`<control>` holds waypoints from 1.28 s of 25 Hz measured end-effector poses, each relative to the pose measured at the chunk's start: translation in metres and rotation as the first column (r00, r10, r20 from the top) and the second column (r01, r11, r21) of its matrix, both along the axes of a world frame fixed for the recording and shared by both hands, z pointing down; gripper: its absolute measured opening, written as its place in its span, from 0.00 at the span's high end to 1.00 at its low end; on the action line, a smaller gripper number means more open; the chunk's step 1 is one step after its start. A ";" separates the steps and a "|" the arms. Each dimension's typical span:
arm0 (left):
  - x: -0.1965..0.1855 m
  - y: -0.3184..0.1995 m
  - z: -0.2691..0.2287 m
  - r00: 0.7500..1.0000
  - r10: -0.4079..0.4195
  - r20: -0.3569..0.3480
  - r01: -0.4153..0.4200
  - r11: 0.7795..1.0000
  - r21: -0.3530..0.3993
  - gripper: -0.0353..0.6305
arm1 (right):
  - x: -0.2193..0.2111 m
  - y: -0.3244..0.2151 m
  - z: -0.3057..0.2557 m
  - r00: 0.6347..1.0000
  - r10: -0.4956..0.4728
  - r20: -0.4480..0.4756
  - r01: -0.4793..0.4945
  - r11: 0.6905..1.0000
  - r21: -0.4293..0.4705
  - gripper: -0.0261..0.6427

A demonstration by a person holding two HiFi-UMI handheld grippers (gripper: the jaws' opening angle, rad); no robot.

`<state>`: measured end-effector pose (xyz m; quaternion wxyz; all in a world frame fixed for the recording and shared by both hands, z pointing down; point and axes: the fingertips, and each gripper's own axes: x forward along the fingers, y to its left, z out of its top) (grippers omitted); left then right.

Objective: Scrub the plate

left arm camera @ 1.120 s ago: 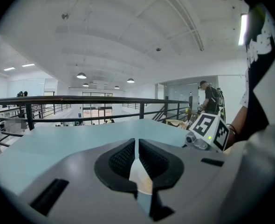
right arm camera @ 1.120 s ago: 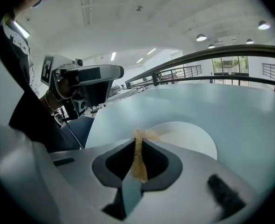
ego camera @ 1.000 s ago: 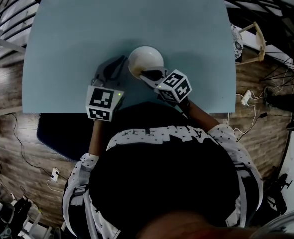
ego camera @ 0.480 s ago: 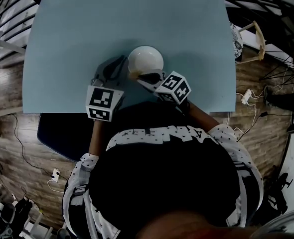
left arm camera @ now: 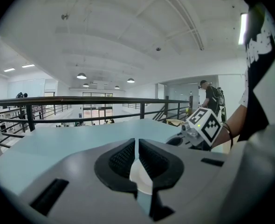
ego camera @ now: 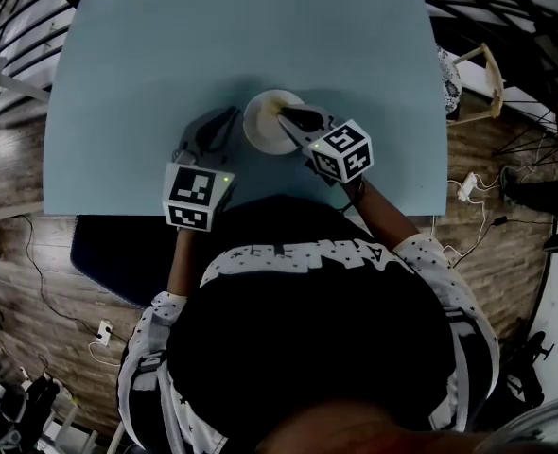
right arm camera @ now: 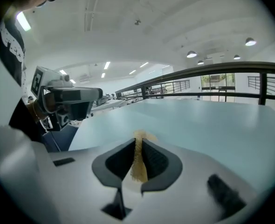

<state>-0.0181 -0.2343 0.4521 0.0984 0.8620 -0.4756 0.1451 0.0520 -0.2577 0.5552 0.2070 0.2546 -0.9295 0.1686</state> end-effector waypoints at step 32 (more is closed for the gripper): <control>-0.002 0.002 0.006 1.000 -0.004 0.004 0.004 1.000 -0.013 0.92 | 0.013 -0.009 0.040 0.987 -0.035 -0.159 0.032 0.999 -0.022 0.88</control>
